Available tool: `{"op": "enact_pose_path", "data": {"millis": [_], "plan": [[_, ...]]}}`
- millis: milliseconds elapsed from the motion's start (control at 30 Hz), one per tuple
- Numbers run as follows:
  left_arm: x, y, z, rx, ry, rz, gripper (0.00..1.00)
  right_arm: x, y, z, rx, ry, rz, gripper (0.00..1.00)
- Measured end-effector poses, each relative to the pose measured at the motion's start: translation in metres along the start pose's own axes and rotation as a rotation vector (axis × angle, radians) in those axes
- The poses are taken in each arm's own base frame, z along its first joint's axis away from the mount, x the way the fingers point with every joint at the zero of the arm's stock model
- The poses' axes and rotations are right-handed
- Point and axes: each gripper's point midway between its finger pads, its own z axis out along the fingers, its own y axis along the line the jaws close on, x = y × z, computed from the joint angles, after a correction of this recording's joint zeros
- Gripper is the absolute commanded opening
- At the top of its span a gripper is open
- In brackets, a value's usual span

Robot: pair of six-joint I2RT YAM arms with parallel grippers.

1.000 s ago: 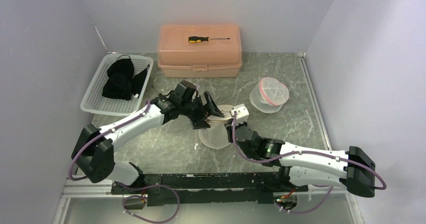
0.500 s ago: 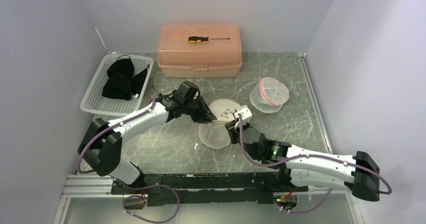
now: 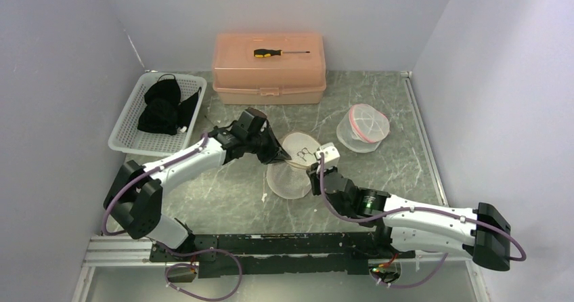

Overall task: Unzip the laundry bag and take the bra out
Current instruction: Unzip the laundry bag at the center of the board.

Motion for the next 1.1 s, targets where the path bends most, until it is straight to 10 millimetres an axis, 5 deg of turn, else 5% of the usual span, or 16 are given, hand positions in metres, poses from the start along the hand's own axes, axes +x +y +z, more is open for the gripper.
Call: {"op": "enact_pose_path", "data": {"millis": [233,367,567,700,833,900,1100], "plan": [[-0.005,-0.004,-0.007,0.016,-0.021,0.003,0.03,-0.002,-0.006,-0.002,0.023,-0.002,0.036,0.04],[-0.006,-0.005,-0.009,0.023,-0.025,0.011,0.05,-0.005,-0.004,-0.004,0.004,-0.009,0.050,0.52],[-0.009,0.001,-0.009,0.013,-0.029,0.017,0.09,-0.022,-0.002,-0.012,-0.036,-0.052,0.093,0.83],[-0.006,0.005,-0.008,0.019,-0.020,0.022,0.25,-0.037,-0.002,-0.018,-0.047,-0.081,0.131,0.87],[-0.003,0.008,-0.009,0.036,-0.015,0.045,0.64,-0.055,-0.014,-0.020,-0.028,-0.114,0.224,0.87],[0.000,0.011,-0.009,0.041,-0.009,0.063,0.75,-0.059,-0.031,-0.013,0.006,-0.117,0.293,0.87],[0.009,0.026,-0.022,0.033,-0.009,0.133,0.83,-0.043,-0.056,0.003,0.028,-0.072,0.415,0.86]]}}
